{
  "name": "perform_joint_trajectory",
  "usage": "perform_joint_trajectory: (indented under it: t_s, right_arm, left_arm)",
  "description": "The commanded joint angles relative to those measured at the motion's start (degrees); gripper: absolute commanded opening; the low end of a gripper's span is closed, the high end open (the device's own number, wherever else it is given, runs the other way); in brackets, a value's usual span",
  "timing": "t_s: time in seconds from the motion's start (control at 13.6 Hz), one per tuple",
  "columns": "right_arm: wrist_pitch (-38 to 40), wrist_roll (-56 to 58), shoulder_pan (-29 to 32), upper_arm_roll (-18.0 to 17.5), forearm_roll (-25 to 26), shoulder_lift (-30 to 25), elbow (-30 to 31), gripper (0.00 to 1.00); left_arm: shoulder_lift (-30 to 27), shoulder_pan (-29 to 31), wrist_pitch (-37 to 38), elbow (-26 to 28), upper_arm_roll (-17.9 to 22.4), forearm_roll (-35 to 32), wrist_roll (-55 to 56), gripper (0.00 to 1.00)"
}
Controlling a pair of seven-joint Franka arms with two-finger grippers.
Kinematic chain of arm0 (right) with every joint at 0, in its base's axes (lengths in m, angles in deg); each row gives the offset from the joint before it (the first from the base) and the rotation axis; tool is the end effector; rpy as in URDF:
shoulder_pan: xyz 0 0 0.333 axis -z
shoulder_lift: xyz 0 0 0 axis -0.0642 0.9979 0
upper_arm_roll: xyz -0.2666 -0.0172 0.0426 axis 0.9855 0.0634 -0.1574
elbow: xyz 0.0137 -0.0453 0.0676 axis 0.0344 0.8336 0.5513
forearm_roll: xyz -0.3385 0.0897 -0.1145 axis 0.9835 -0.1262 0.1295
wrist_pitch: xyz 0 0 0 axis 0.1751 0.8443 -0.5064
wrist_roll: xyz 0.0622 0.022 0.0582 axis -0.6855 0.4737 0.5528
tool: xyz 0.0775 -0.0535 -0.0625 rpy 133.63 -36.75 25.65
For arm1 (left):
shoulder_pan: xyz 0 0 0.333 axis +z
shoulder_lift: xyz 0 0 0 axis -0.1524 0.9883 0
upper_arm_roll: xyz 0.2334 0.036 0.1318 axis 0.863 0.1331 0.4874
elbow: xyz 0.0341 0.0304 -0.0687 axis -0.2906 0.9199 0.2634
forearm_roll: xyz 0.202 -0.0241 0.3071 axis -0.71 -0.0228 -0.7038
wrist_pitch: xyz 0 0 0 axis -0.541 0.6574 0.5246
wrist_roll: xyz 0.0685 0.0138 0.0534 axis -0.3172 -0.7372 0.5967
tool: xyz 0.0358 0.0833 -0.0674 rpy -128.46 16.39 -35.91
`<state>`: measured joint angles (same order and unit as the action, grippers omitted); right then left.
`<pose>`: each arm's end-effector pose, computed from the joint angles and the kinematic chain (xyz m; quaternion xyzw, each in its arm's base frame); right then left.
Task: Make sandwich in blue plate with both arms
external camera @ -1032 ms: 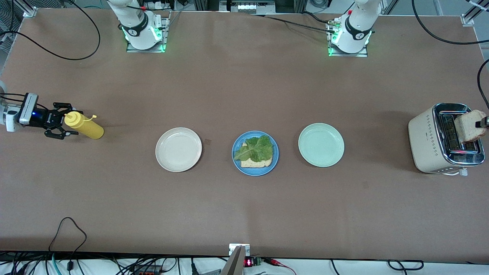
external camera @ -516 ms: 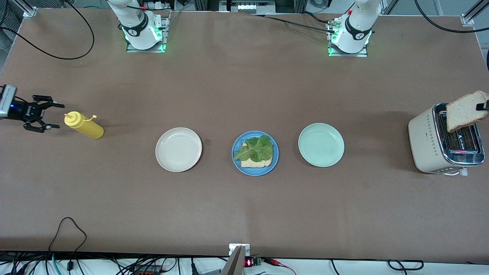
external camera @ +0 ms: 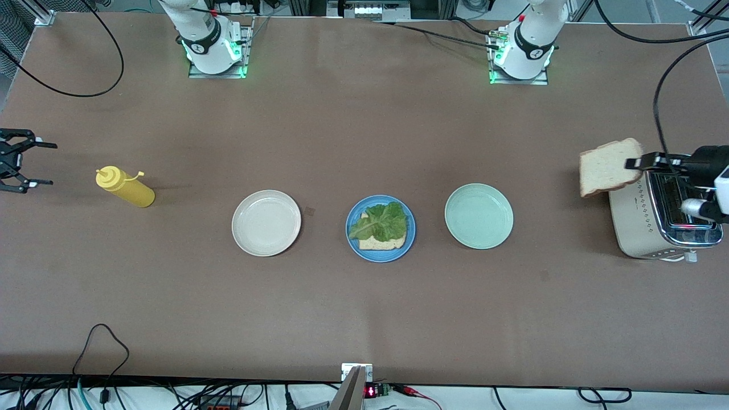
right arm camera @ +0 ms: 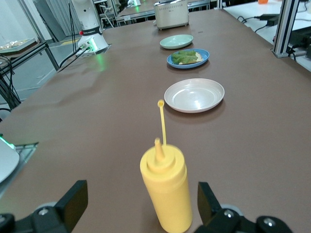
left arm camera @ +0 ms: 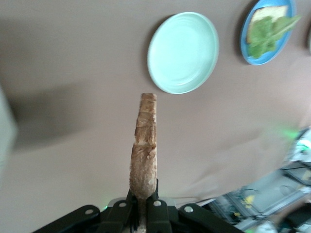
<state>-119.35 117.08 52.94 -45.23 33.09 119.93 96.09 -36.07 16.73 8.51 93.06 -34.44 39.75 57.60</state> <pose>0.4952 -0.3236 0.3029 -0.6473 -0.5882 -0.2723 0.4011 0.5700 0.0801 0.4293 0.9510 -0.0413 -0.2094 0.2238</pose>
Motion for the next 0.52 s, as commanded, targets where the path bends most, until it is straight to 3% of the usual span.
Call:
perform_joint_trajectory:
  t_s: [0.0, 0.29, 0.44]
  right_arm:
    - [1.93, -10.95, -2.92, 0.04, 1.68, -7.94, 0.53, 1.0]
    - [2.9, -30.02, -12.48, 0.13, 4.66, -18.05, 0.44, 1.0]
    - [2.46, -39.6, -17.59, 0.22, 7.3, -20.87, 0.1, 1.0]
  left_arm:
    - [-0.51, -5.17, -3.8, 2.45, -0.08, 3.74, 7.14, 0.01]
    - [-0.59, -11.77, -16.97, 10.79, -0.08, 10.67, 13.66, 0.01]
    - [0.02, -14.41, -21.11, 12.29, -0.08, 16.03, 14.45, 0.01]
